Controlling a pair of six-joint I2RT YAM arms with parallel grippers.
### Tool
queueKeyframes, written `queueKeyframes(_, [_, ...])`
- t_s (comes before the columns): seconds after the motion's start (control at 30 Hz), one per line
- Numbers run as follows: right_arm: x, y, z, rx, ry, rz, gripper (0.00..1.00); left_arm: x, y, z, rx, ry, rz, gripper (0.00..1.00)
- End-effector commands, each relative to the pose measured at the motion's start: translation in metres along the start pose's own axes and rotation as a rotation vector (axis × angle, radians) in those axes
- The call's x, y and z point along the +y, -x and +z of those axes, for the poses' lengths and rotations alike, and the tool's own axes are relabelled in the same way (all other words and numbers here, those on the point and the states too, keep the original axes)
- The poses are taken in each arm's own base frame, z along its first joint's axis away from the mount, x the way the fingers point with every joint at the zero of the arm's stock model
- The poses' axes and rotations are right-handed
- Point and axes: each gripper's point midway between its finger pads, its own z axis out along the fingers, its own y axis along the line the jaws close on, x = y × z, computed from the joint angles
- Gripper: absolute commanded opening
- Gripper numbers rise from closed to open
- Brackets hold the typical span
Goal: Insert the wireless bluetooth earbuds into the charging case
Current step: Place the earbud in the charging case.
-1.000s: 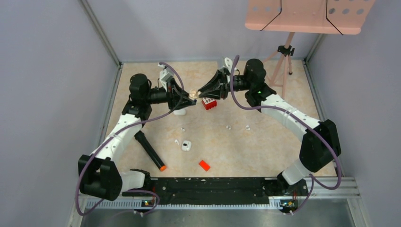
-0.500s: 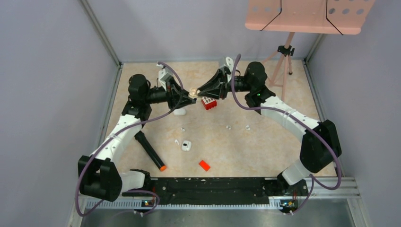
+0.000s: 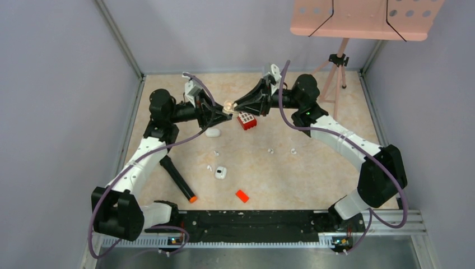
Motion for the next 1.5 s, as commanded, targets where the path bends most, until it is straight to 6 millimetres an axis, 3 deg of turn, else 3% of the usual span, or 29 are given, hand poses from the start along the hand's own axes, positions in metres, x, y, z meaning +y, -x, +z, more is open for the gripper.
queueKeyframes(0.0, [0.007,0.023,0.002,-0.034,0.0,-0.031,0.1,-0.014,0.032,-0.001,-0.059,-0.013,0.128,0.0])
queueKeyframes(0.47, [-0.007,0.061,0.003,-0.117,-0.092,-0.065,0.14,-0.008,0.062,-0.002,-0.101,0.027,0.141,0.0])
queueKeyframes(0.73, [-0.007,0.058,0.005,-0.106,-0.071,-0.065,0.24,-0.003,0.064,-0.001,-0.106,0.03,0.139,0.0])
queueKeyframes(1.13, [-0.001,0.049,0.009,-0.064,0.002,-0.058,0.3,-0.002,0.06,-0.001,-0.105,0.032,0.127,0.0])
queueKeyframes(1.47, [-0.006,0.061,0.009,-0.072,-0.035,-0.078,0.34,0.0,0.054,-0.001,-0.097,0.04,0.115,0.0])
